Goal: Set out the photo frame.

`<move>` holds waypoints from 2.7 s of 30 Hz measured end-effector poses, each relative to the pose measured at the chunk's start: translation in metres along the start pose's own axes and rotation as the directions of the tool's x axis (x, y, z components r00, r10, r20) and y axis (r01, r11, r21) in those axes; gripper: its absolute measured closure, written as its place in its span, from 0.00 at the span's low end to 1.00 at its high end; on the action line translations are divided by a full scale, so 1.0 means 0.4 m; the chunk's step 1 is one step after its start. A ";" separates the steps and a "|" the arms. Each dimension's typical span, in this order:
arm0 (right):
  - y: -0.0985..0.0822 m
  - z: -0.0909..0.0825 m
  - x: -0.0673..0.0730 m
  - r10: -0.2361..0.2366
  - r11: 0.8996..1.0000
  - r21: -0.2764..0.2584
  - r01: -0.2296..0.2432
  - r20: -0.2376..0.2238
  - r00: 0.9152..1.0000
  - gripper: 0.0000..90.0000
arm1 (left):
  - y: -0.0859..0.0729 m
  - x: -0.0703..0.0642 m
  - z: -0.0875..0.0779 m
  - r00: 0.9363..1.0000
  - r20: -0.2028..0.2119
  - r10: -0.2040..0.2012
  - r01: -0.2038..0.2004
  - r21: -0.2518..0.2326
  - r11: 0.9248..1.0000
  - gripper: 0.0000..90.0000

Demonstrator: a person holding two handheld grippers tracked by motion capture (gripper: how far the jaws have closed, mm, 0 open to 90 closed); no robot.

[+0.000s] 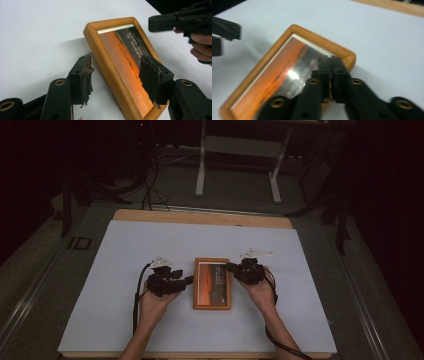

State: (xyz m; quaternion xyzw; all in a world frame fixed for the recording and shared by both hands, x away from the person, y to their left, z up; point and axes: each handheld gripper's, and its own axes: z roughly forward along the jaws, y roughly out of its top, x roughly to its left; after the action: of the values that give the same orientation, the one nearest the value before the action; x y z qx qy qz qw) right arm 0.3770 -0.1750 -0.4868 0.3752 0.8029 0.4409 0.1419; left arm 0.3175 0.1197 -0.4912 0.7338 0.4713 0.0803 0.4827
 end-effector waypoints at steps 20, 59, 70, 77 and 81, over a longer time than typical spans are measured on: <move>0.015 0.071 0.005 -0.019 1.000 0.008 0.019 0.071 0.997 1.00 | 0.000 0.000 -0.001 1.000 0.002 0.001 -0.001 0.010 1.000 0.48; -0.036 0.083 -0.061 0.073 0.994 0.068 -0.081 0.108 0.991 1.00 | -0.027 -0.113 0.098 0.994 0.109 0.003 -0.017 0.125 0.992 0.30; -0.039 0.082 -0.062 0.076 0.995 0.061 -0.083 0.104 0.992 1.00 | -0.027 -0.111 0.123 0.980 0.179 -0.092 0.063 0.160 0.985 0.53; -0.041 0.077 -0.061 0.064 0.995 0.063 -0.071 0.099 0.993 1.00 | -0.027 -0.111 0.126 0.979 0.172 -0.113 0.085 0.163 0.983 0.55; -0.042 0.056 -0.066 0.051 0.997 0.060 -0.058 0.112 0.992 0.97 | -0.027 -0.113 0.130 0.982 0.148 -0.117 0.093 0.156 0.983 0.59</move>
State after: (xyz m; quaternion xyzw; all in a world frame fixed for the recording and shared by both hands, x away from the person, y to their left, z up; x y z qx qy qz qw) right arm 0.3996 -0.1863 -0.5159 0.4252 0.7968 0.3977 0.1621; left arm 0.3162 0.0531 -0.5115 0.7456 0.4749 -0.0382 0.4659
